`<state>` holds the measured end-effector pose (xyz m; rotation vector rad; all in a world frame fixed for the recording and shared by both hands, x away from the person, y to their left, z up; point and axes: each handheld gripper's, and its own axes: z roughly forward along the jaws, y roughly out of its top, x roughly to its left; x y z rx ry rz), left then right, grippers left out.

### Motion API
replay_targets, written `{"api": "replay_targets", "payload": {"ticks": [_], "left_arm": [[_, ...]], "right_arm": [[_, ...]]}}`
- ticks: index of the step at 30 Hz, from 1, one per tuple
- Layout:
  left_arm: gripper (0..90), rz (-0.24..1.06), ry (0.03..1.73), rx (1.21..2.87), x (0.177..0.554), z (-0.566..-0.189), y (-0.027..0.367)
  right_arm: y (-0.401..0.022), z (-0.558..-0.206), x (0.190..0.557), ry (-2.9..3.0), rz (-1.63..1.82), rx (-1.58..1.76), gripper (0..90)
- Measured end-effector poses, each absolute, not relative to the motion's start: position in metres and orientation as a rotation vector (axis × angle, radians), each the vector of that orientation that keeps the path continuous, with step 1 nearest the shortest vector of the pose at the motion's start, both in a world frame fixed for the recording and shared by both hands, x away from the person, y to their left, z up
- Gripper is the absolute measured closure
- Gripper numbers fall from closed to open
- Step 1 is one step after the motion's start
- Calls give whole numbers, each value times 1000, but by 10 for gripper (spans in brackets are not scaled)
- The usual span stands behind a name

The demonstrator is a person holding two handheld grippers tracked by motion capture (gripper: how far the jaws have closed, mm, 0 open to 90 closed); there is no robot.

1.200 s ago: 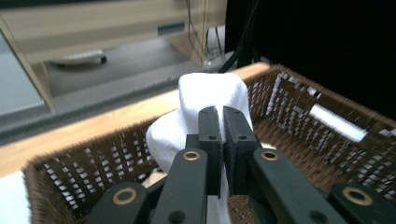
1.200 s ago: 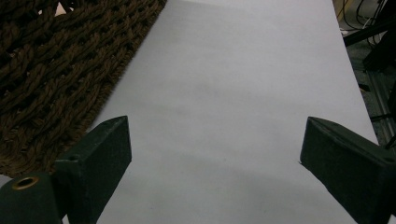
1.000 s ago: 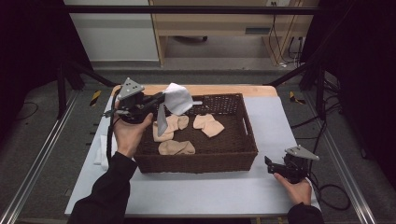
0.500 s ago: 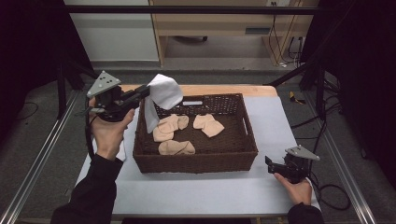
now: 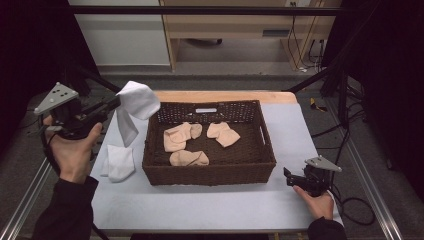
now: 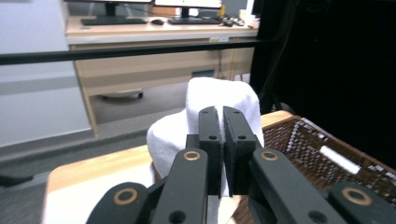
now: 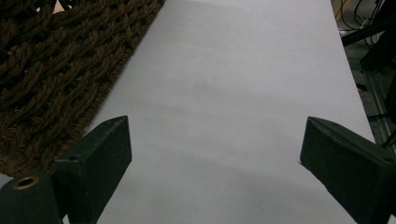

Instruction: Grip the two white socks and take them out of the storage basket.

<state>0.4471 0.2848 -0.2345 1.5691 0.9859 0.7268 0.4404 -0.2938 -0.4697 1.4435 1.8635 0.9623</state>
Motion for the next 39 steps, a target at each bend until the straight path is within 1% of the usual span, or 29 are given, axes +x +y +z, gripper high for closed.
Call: {"api": "replay_targets", "payload": {"ticks": [1,2,3,4,9,10,11,18,19,21,23,25,27,28,29,30,31,32,33,34,39], "left_arm": [[862,727,986,1569,447,-235,285],[862,737,1008,1566,444,-239,296],[862,737,1008,1566,444,-239,296],[862,736,1026,1559,442,-245,305],[862,742,1065,1558,438,-261,319],[862,726,1090,1560,437,-272,326],[862,726,1090,1560,437,-272,326],[862,673,1175,1570,437,-315,346],[862,673,1175,1570,437,-315,346],[862,671,1206,1600,438,-330,349],[862,671,1213,1608,439,-334,349],[862,660,1249,1646,442,-352,350],[862,653,1259,1653,443,-357,350],[862,632,1288,1673,447,-372,349],[862,632,1288,1673,447,-372,349],[862,617,1316,1705,451,-385,348],[862,617,1316,1705,451,-385,348],[862,599,1349,1738,456,-398,347],[862,599,1349,1738,456,-398,347],[862,586,1376,1783,460,-411,345],[860,584,1409,1858,467,-429,340]], "right_arm": [[-294,-470,440,1863,963,1444,93],[-294,-470,440,1861,962,1441,92],[-294,-470,440,1861,963,1441,92],[-294,-470,440,1860,963,1443,93],[-294,-470,440,1860,961,1441,92],[-294,-470,440,1863,961,1447,93],[-294,-470,440,1865,960,1444,93],[-294,-470,440,1866,954,1442,96],[-294,-470,440,1867,953,1441,96],[-293,-470,440,1868,952,1441,96],[-293,-470,440,1867,953,1444,96],[-294,-470,440,1865,953,1441,96],[-294,-470,440,1866,953,1442,96],[-293,-470,440,1868,952,1442,96],[-293,-470,440,1868,952,1442,96],[-293,-470,440,1869,947,1443,96],[-293,-470,440,1869,947,1443,96],[-293,-471,440,1873,948,1440,97],[-293,-470,440,1874,948,1438,97],[-294,-470,440,1871,949,1438,97],[-294,-470,440,1870,949,1438,97]]}}
